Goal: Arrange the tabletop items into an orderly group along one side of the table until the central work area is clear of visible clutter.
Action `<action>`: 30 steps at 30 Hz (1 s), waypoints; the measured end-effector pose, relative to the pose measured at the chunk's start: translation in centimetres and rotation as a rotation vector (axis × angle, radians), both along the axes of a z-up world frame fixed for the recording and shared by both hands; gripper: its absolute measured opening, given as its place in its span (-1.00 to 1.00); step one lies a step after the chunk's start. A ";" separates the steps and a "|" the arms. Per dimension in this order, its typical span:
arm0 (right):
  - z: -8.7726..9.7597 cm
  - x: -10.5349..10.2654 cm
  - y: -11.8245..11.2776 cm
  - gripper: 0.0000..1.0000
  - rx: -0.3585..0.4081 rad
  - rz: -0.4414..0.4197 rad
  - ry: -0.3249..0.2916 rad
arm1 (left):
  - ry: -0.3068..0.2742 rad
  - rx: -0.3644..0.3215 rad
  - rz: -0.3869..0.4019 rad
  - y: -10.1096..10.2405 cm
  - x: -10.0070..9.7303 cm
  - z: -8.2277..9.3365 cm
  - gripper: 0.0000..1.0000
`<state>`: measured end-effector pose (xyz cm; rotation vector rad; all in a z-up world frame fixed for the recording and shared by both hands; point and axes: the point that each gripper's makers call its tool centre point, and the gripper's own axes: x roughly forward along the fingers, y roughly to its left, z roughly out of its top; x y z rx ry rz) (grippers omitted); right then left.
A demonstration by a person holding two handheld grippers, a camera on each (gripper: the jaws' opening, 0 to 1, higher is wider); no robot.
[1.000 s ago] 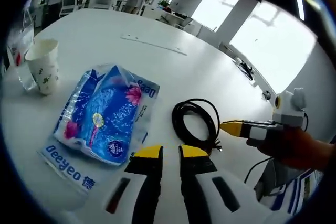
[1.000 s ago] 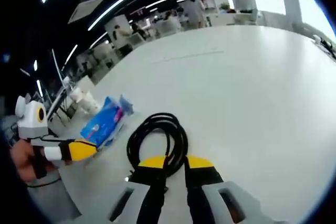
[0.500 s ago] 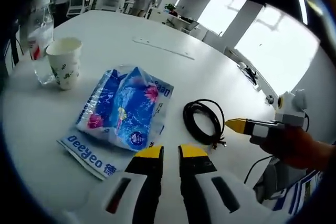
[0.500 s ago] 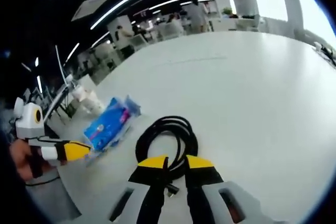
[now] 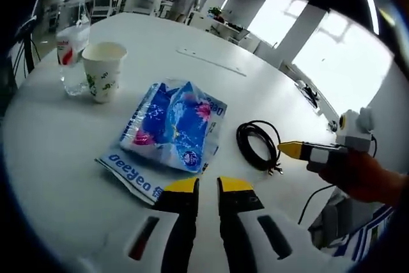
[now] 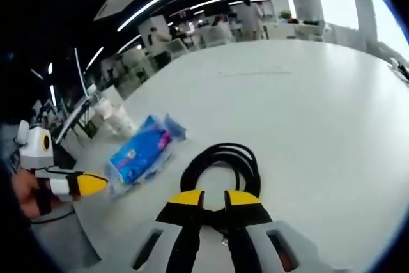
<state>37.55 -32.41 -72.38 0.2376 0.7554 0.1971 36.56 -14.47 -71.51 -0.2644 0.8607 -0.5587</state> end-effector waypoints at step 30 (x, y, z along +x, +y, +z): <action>0.2 3.0 4.7 -0.77 0.011 0.135 -0.001 | 0.031 -0.010 0.137 3.1 0.7 -0.4 -0.83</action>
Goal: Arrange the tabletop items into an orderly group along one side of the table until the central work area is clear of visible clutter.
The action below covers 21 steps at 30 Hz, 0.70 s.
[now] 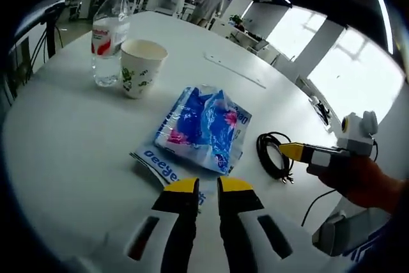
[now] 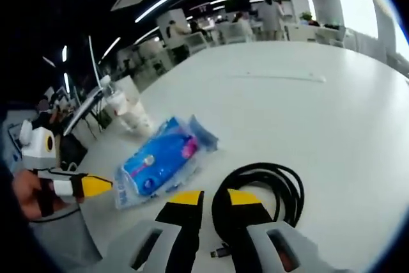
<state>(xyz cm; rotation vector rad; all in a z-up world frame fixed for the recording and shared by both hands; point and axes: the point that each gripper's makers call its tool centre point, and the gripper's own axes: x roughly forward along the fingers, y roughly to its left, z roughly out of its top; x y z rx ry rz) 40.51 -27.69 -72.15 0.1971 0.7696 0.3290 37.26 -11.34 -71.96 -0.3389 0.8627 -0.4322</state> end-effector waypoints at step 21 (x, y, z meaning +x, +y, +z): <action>-0.1 4.5 3.7 -0.61 -0.029 0.155 0.021 | 0.105 -0.104 0.168 -1.6 0.9 -1.1 -0.68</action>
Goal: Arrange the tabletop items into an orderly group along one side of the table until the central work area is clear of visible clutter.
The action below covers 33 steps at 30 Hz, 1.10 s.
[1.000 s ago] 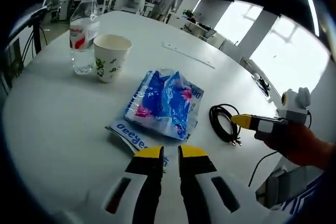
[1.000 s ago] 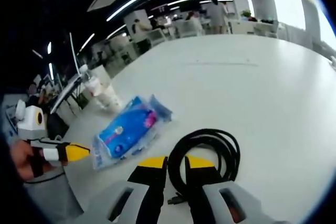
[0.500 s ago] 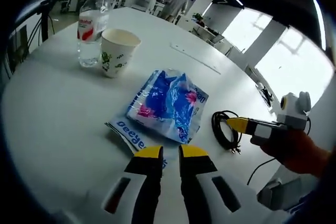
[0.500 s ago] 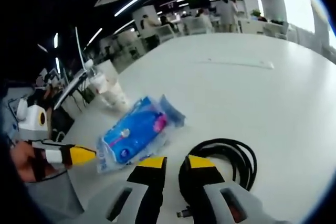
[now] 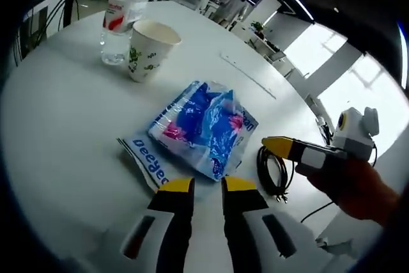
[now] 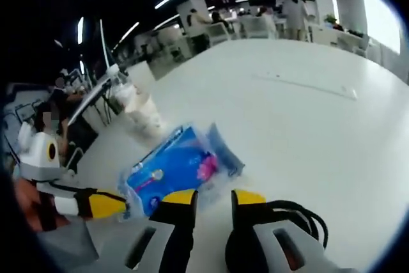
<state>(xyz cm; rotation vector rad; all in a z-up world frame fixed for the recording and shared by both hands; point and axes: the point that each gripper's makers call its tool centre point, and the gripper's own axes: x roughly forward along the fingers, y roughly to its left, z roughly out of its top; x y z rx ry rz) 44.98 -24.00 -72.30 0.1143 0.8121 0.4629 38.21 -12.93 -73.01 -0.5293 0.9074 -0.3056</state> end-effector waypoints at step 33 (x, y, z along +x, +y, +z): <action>-1.7 4.7 4.6 -0.84 -0.113 0.197 0.034 | 0.033 0.052 0.017 0.2 1.5 -1.8 -0.87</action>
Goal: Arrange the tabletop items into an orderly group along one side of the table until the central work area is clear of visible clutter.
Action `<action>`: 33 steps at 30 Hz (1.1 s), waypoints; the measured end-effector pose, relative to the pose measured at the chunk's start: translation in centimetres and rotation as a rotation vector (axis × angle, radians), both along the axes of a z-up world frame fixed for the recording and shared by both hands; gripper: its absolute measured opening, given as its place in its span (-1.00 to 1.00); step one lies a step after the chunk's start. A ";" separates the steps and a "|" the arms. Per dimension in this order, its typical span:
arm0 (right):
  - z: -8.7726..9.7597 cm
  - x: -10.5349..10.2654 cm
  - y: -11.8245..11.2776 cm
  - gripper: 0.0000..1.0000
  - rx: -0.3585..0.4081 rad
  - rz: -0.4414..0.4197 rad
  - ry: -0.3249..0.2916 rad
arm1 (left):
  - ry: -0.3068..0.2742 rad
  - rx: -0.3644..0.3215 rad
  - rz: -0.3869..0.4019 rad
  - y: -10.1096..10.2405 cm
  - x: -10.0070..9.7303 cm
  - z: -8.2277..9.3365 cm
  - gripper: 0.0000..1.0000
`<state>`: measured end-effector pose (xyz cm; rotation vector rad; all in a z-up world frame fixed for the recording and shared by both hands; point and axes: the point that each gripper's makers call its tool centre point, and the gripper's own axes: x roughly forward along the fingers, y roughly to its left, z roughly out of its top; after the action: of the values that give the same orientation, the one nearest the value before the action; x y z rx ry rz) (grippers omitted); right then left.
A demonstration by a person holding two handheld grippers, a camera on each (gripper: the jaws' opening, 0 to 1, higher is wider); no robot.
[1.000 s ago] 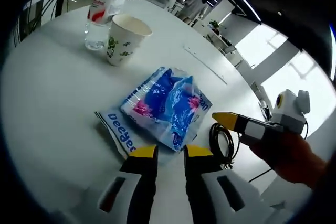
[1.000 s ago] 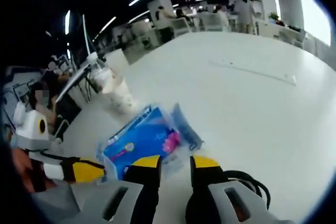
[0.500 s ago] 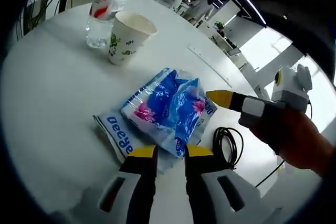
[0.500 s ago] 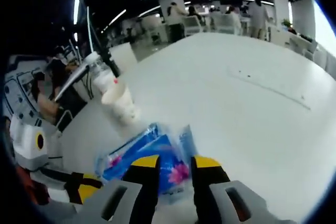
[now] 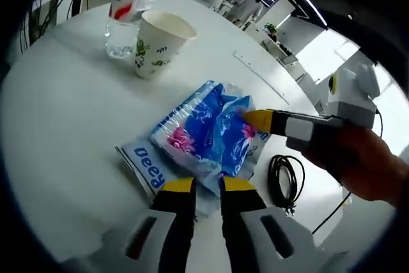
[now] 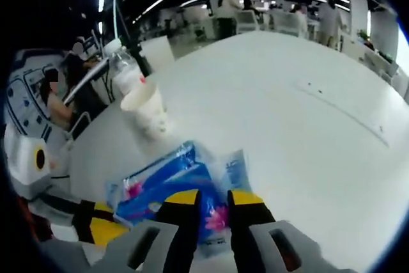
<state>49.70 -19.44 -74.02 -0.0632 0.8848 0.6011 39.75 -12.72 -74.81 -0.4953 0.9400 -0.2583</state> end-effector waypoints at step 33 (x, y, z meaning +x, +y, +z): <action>0.1 -5.9 -3.3 -1.00 0.042 -0.073 0.032 | -0.069 0.081 -0.054 2.0 -0.1 0.9 -1.00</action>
<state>43.82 -22.70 -73.88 0.0169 0.9008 0.5537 39.68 -10.69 -73.96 -0.3844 0.8938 -0.2836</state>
